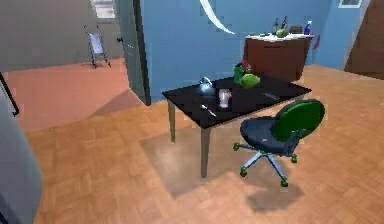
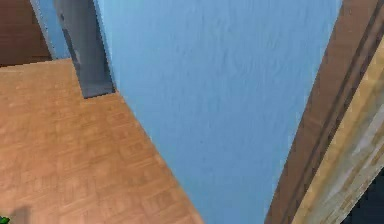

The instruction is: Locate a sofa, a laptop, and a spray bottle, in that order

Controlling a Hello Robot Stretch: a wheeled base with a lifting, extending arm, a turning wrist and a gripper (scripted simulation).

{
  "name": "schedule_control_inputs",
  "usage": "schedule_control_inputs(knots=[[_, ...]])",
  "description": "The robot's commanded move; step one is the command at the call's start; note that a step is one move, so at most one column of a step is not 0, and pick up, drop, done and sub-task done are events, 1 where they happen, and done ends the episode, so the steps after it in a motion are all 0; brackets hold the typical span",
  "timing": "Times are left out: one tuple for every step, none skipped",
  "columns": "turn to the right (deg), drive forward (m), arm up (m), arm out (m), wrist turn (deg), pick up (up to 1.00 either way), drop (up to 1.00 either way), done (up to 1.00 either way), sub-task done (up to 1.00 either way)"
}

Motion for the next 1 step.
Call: schedule_control_inputs(knots=[[45.0,0.00,0.00,0.00,0.0,0.00,0.00,0.00,0.00]])
